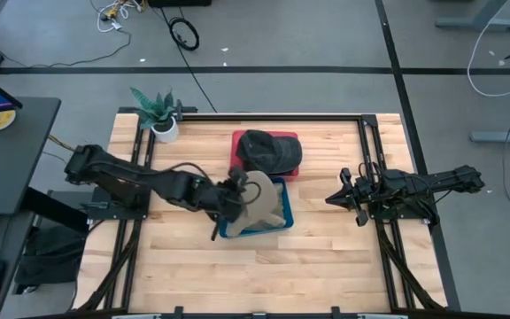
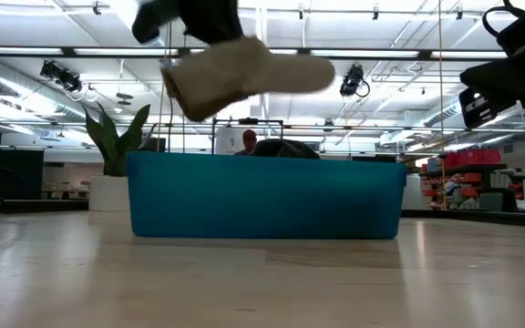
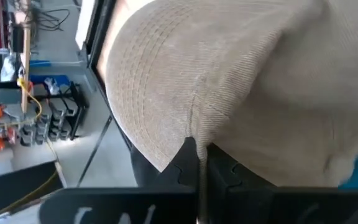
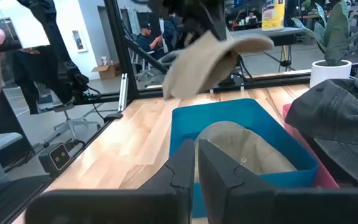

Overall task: Pick & Place hat
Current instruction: Put the brown cap into the blue bin

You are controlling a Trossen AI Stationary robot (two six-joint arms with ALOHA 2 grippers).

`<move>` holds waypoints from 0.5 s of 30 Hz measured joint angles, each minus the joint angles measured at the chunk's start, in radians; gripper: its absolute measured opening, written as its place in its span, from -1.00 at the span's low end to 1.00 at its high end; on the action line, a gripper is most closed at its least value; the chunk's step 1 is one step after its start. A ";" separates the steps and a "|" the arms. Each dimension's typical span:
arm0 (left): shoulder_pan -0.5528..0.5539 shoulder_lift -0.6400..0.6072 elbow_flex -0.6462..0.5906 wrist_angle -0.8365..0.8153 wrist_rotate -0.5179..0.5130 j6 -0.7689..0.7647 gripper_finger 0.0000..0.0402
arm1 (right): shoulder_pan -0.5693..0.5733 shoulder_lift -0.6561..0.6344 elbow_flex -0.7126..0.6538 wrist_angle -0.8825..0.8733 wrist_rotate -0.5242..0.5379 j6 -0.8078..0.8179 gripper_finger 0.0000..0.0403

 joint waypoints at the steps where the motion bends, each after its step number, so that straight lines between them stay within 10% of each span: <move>1: 0.001 0.021 0.000 0.016 -0.002 0.023 -0.99 | 0.000 0.000 0.000 0.000 0.000 0.000 -0.87; 8: 0.013 0.152 0.000 0.122 -0.073 0.126 -0.99 | 0.000 0.003 0.000 0.002 0.000 0.000 -0.87; 15: 0.025 0.244 0.000 0.138 0.093 0.090 -0.99 | 0.000 0.003 0.000 0.002 0.000 0.000 -0.87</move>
